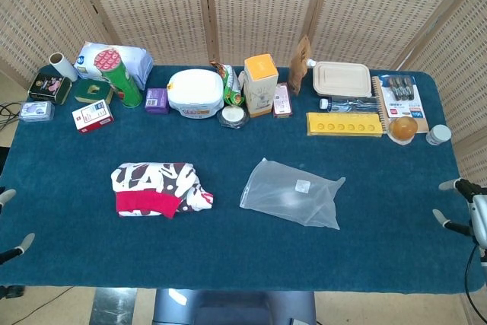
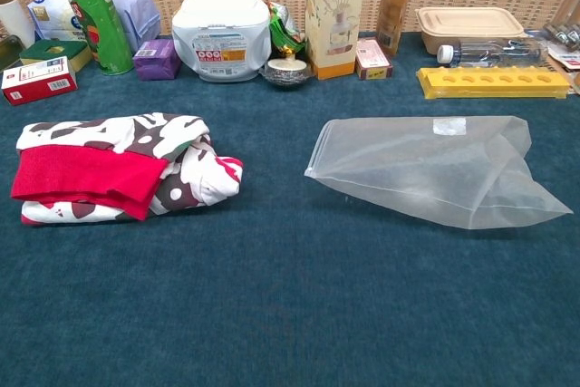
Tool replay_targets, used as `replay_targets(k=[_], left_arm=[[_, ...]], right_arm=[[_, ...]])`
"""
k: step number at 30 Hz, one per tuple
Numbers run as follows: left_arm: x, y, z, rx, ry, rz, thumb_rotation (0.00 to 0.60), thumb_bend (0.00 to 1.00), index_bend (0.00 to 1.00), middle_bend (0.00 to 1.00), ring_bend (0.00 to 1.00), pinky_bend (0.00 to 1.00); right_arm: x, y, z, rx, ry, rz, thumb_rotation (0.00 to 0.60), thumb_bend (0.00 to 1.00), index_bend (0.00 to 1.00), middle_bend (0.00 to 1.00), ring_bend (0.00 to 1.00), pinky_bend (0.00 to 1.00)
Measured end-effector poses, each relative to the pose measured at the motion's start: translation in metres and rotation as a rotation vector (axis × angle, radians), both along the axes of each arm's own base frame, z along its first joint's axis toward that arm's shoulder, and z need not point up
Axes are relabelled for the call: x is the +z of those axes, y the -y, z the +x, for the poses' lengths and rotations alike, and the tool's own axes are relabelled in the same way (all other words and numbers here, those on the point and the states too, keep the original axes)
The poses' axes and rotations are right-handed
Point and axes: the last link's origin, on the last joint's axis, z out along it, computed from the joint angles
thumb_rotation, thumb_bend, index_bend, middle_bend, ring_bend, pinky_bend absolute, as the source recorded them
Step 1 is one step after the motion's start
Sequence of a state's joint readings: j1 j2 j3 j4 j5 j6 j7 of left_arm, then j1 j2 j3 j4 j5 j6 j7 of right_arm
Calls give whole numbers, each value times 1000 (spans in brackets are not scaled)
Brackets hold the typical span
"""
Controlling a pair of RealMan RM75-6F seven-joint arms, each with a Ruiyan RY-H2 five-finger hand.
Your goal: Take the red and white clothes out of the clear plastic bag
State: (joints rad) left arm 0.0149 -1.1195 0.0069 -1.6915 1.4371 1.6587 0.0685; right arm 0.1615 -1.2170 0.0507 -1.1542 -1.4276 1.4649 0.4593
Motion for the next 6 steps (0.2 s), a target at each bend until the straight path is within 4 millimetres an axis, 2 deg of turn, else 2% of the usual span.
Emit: replay_targets(k=[6], left_arm=[[3, 0, 4, -5, -6, 4, 600, 193, 174, 139, 29, 215]], right_arm=[[1, 0, 0, 5, 5, 1, 600, 282, 402, 397, 410, 341]])
